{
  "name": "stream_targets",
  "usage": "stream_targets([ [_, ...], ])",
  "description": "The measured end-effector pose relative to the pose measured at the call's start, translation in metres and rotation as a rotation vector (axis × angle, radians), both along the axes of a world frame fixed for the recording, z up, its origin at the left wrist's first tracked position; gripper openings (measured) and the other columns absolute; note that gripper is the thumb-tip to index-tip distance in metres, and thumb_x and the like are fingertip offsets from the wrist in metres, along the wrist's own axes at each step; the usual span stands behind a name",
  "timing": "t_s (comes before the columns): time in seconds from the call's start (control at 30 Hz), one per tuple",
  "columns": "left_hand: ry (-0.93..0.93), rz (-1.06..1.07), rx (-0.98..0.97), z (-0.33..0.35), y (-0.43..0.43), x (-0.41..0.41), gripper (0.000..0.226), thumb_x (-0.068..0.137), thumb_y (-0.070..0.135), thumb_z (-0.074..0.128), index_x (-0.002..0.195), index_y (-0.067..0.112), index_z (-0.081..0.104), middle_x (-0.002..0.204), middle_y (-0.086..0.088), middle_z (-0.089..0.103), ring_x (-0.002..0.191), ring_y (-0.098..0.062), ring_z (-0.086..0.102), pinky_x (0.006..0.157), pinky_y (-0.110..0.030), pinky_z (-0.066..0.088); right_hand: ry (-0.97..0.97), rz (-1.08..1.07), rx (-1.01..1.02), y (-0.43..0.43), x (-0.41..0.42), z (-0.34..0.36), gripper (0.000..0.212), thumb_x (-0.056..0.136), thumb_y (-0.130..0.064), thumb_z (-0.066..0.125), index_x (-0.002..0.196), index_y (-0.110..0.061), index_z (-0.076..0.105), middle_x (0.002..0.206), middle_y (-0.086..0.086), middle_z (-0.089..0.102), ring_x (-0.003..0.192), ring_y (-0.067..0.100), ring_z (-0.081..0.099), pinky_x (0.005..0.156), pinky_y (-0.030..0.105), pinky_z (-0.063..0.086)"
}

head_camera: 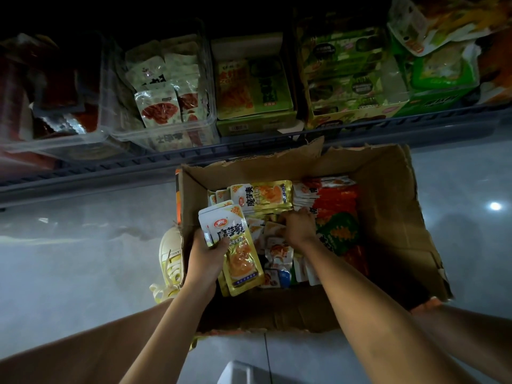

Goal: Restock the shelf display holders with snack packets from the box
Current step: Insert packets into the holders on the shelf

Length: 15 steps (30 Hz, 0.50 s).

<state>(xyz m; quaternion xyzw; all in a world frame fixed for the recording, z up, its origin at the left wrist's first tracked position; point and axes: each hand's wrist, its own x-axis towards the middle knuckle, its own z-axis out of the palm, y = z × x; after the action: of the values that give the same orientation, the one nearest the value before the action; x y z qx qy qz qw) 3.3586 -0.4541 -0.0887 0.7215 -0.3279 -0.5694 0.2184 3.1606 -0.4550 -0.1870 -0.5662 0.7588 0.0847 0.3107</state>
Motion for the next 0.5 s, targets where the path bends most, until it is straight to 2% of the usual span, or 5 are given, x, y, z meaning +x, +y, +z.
stream_targets([
  [0.17,-0.001,0.004,0.001,0.006,-0.002,-0.001,0.033,0.091,0.01,0.061,0.121,0.019,0.051,0.115,-0.003,0.065,0.106,-0.024,0.062,0.089,-0.049,0.053,-0.147,-0.095,0.0,0.002,-0.011,0.014,0.015,0.089,-0.035,0.059,0.091,-0.026,0.071,0.101,0.001,0.067,0.11,0.024,0.052,0.092,0.034,0.033],
  [0.23,-0.012,0.012,-0.011,0.013,-0.002,-0.002,0.032,0.091,0.009,0.061,0.12,0.017,0.05,0.114,-0.004,0.064,0.104,-0.024,0.062,0.087,-0.047,0.053,-0.279,-0.214,-0.012,0.003,-0.013,0.026,0.017,0.09,-0.033,0.06,0.075,-0.025,0.065,0.084,-0.002,0.062,0.092,0.02,0.06,0.078,0.03,0.039],
  [0.3,-0.037,0.005,-0.025,0.021,-0.002,-0.003,0.032,0.091,0.01,0.061,0.119,0.018,0.049,0.114,-0.003,0.063,0.104,-0.024,0.061,0.087,-0.046,0.053,-0.453,-0.364,-0.007,0.003,-0.014,0.045,0.024,0.092,-0.027,0.061,0.068,-0.024,0.056,0.073,-0.005,0.056,0.07,0.012,0.056,0.061,0.025,0.04],
  [0.43,-0.031,-0.025,-0.078,0.046,-0.002,-0.006,0.028,0.091,0.007,0.059,0.114,0.02,0.047,0.117,-0.005,0.061,0.109,-0.026,0.059,0.092,-0.05,0.05,-0.651,-0.585,-0.177,0.004,-0.02,0.09,0.024,0.09,-0.022,0.064,0.081,0.0,0.062,0.081,0.016,0.065,0.078,0.029,0.063,0.069,0.037,0.049],
  [0.5,-0.015,-0.039,-0.114,0.065,-0.001,-0.008,0.028,0.092,0.007,0.058,0.114,0.019,0.047,0.118,-0.005,0.061,0.108,-0.025,0.058,0.092,-0.046,0.05,-0.739,-0.689,-0.281,0.007,-0.021,0.118,0.018,0.088,-0.021,0.066,0.083,-0.003,0.066,0.085,0.014,0.07,0.081,0.028,0.067,0.077,0.041,0.054],
])
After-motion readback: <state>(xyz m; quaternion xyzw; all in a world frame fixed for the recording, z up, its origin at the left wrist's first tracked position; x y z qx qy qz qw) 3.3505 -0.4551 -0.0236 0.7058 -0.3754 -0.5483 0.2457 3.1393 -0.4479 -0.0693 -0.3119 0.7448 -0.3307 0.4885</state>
